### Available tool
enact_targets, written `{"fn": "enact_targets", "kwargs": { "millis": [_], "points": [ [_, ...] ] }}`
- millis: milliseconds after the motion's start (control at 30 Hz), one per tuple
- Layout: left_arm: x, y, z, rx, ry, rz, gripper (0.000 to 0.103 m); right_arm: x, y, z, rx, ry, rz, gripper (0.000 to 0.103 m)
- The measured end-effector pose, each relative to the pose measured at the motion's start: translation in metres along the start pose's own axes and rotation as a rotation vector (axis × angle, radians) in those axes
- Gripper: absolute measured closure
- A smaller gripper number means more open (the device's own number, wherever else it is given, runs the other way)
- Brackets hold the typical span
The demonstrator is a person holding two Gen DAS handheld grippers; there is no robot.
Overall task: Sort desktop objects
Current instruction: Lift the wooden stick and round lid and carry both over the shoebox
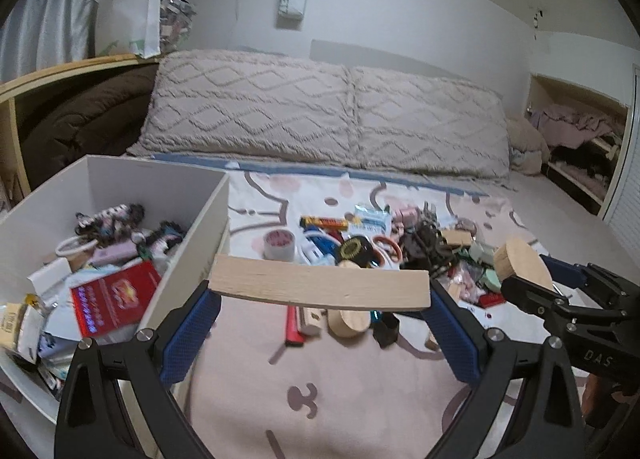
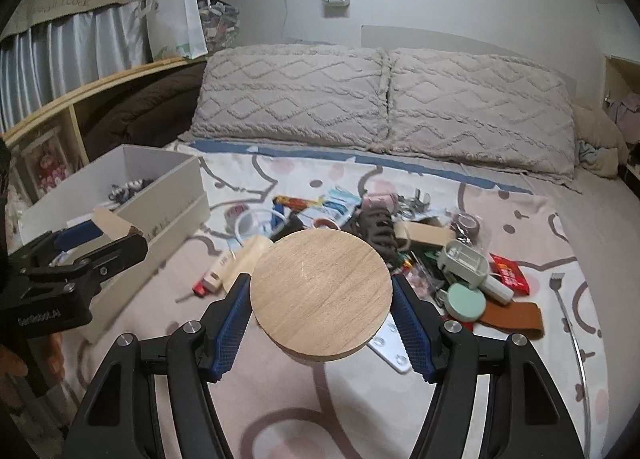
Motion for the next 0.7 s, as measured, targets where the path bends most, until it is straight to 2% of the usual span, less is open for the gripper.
{"fn": "enact_targets", "kwargs": {
  "millis": [267, 700],
  "points": [
    [-0.017, 0.024, 0.022, -0.040, 0.034, -0.080, 0.003, -0.020, 0.002, 0.018, -0.029, -0.018, -0.013, 0.034],
    [-0.032, 0.055, 0.064, -0.113, 0.090, -0.163, 0.003, -0.057, -0.006, 0.062, -0.084, -0.013, -0.002, 0.034]
  ]
}}
Point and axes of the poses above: each gripper's, at about its wrist camera, not at the fingertips, and y roughly against the way its jaws point, z to its left, x to its underside, the point moved 1 cm from there along -y, roughly the way its jaws point, and after that the axes turned 11 degrees about x, right-handed, at the moved point
